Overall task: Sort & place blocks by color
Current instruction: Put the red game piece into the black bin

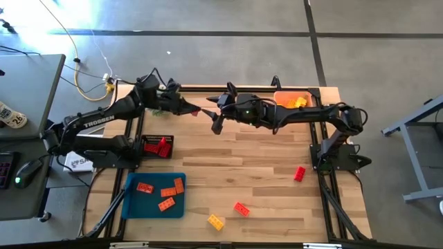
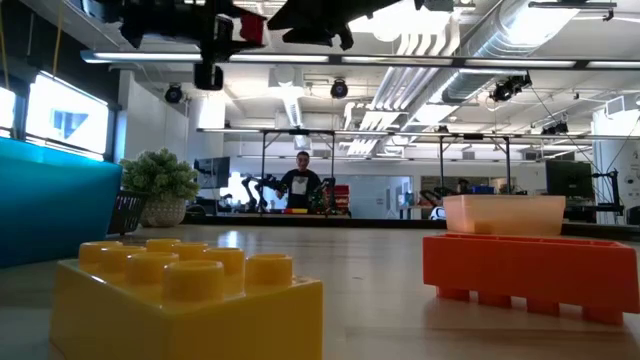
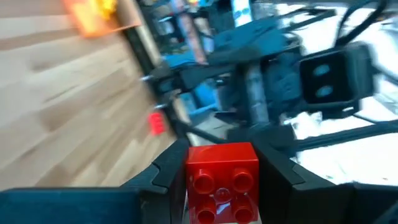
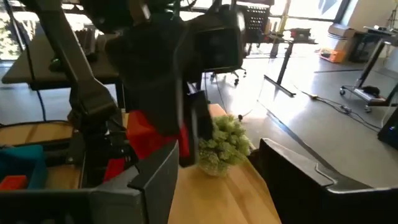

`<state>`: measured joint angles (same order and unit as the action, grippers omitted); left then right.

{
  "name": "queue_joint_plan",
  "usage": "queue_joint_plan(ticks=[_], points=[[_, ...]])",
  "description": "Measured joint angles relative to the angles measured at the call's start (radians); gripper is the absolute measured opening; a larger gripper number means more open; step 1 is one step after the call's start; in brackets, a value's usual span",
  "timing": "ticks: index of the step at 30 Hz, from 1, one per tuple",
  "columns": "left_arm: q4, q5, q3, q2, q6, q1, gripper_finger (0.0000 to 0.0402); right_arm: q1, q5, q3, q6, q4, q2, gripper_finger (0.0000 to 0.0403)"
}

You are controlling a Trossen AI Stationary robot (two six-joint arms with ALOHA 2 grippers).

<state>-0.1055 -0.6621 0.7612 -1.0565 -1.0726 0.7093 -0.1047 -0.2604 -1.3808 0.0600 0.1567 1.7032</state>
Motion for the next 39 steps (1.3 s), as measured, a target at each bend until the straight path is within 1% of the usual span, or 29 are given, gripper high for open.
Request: queue_joint_plan(ticks=[3, 7, 11, 13, 17, 20, 23, 27, 30, 35, 39], points=[[0.116, 0.022, 0.0, 0.039, 0.064, 0.005, 0.0117, 0.005, -0.001, 0.0, -0.015, -0.041, -0.011, 0.0212], [0.339, 0.083, 0.0, 0.111, 0.172, -0.002, 0.0117, 0.008, 0.007, 0.0, -0.039, -0.079, -0.025, 0.0212], [0.57, 0.227, 0.0, 0.172, 0.252, -0.034, 0.0117, 0.006, 0.01, 0.0, -0.08, -0.1, -0.025, 0.0212], [0.674, 0.278, 0.0, 0.202, 0.275, -0.058, 0.0117, 0.006, 0.01, 0.0, -0.088, -0.104, -0.025, 0.0212], [0.855, 0.4, 0.0, 0.242, 0.299, -0.118, 0.0117, 0.007, 0.018, 0.0, -0.091, -0.117, -0.025, 0.0212], [0.98, 0.489, 0.0, 0.26, 0.301, -0.165, 0.0117, 0.007, 0.027, 0.0, -0.142, -0.122, -0.025, 0.0212], [1.087, 0.547, 0.0, 0.267, 0.316, -0.21, 0.0117, 0.009, 0.033, 0.0, -0.2, -0.142, -0.025, 0.0212], [1.189, 0.61, 0.0, 0.267, 0.317, -0.269, 0.0117, 0.015, 0.052, 0.0, -0.268, -0.186, -0.025, 0.0212], [1.233, 0.648, 0.0, 0.264, 0.317, -0.308, 0.0117, 0.026, 0.08, 0.0, -0.317, -0.234, -0.024, 0.0212], [1.271, 0.671, 0.0, 0.259, 0.291, -0.359, 0.0117, 0.055, 0.086, 0.0, -0.398, -0.316, -0.024, 0.0212], [1.271, 0.671, -0.001, 0.243, 0.263, -0.396, 0.0117, 0.087, 0.088, 0.0, -0.461, -0.37, -0.024, 0.0211]])
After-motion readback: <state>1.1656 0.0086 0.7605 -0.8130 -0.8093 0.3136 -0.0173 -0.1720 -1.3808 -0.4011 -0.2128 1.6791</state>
